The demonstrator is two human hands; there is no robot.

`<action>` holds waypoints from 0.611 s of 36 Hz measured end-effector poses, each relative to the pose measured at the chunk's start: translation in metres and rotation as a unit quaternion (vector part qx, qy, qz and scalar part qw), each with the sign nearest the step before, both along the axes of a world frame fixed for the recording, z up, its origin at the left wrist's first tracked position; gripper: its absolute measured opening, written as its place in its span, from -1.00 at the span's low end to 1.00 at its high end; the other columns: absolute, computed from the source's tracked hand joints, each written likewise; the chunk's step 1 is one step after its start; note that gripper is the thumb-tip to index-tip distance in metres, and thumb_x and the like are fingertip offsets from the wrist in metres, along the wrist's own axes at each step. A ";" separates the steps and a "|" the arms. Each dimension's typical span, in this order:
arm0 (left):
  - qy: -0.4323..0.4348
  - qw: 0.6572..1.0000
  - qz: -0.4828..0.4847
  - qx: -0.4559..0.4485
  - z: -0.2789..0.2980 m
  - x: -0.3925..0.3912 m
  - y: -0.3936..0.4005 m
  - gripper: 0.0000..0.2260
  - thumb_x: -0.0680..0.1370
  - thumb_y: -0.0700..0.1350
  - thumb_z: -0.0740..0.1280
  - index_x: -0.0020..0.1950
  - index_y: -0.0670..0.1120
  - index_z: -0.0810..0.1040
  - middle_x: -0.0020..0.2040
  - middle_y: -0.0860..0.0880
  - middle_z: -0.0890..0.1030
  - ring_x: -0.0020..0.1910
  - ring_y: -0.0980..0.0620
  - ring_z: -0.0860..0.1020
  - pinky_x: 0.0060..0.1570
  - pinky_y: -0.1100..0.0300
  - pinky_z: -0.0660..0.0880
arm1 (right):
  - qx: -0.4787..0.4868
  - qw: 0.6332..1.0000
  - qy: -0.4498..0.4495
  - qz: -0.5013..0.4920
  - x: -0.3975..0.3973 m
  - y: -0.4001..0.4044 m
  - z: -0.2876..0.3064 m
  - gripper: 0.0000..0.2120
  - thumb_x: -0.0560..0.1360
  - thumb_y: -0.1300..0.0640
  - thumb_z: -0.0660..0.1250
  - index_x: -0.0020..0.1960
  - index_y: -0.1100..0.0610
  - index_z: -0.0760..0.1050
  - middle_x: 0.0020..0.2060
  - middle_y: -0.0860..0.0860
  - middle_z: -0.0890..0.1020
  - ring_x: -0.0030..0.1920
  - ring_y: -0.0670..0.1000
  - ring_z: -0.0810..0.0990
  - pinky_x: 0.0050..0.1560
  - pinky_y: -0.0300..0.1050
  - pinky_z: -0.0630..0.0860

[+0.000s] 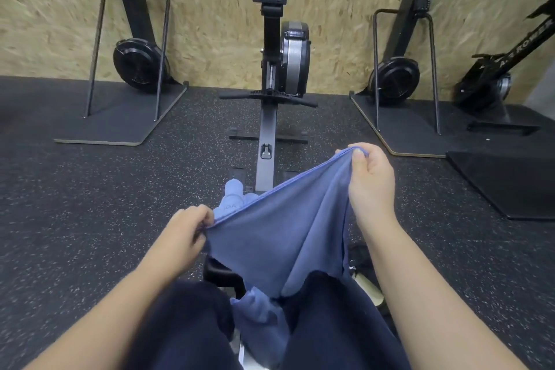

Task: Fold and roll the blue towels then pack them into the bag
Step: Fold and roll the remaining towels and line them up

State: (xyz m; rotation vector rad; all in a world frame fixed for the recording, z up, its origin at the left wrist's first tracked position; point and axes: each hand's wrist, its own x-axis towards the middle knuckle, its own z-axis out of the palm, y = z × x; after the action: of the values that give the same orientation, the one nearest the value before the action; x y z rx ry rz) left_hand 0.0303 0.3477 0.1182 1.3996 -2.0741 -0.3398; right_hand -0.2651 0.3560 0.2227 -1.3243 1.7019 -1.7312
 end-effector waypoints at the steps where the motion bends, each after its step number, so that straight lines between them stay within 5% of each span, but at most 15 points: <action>1: -0.018 1.000 -0.011 -0.011 0.001 0.003 -0.001 -0.53 0.32 -0.46 0.27 -0.20 0.15 0.31 -0.23 0.15 0.43 -0.17 0.12 0.37 -0.17 0.33 0.25 | 0.000 1.000 0.002 0.000 -0.001 -0.001 -0.001 -0.79 0.61 0.21 0.10 0.05 0.10 0.51 -0.05 -0.08 0.67 0.01 -0.06 0.59 0.17 -0.06 0.47; 7: -0.113 0.991 -0.015 -0.068 0.010 0.015 -0.006 -0.67 0.28 -0.47 0.40 -0.13 -0.09 0.59 -0.18 -0.03 0.58 -0.20 -0.12 0.50 -0.14 0.10 0.42 | 0.009 1.000 0.009 -0.007 -0.006 -0.005 -0.006 -0.79 0.62 0.20 0.10 0.06 0.10 0.52 -0.02 -0.04 0.66 0.02 -0.03 0.58 0.10 -0.13 0.44; 22: -0.220 0.960 0.116 -0.128 0.051 0.054 -0.020 -0.85 0.30 -0.36 0.54 -0.19 -0.23 0.64 -0.30 -0.18 0.58 -0.35 -0.19 0.50 -0.30 -0.05 0.53 | -0.004 1.000 0.019 -0.017 -0.016 -0.016 0.007 -0.78 0.60 0.24 0.10 0.06 0.16 0.53 -0.02 0.01 0.62 -0.03 -0.04 0.54 0.02 -0.13 0.42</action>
State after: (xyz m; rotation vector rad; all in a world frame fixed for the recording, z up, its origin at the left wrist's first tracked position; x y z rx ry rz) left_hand 0.0841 0.3280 0.1694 1.6396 -2.1599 0.3581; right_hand -0.2806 0.3405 0.2297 -1.3475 1.7502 -1.7441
